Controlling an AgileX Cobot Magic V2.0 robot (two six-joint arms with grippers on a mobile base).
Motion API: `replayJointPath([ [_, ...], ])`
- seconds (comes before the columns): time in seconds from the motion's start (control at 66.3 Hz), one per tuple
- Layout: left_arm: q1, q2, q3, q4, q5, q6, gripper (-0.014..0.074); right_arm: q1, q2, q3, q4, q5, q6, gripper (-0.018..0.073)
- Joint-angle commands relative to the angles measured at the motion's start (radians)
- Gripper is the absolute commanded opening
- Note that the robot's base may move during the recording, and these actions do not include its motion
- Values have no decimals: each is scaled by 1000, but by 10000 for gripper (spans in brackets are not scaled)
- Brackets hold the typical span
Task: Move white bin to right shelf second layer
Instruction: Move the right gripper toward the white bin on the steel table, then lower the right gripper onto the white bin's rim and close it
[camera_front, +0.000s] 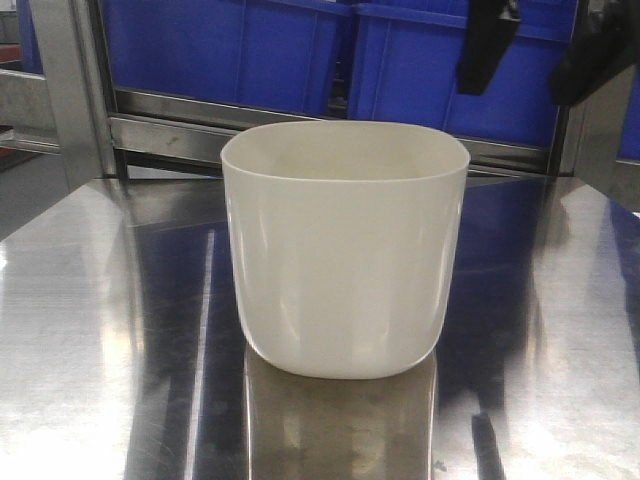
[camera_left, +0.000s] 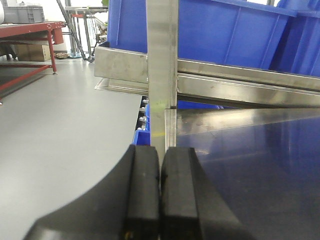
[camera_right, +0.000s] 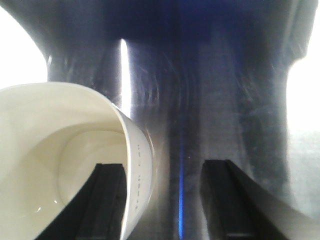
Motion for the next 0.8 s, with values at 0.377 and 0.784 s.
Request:
replayJointPath([
  [0.377,-3,-16,37,-6,-81,-3,85,44,67,-104,-36,33,3,447],
  [0.784,-3,-16,37,-6,-81,-3,85,31,169,-100,-13,-15,3,447],
])
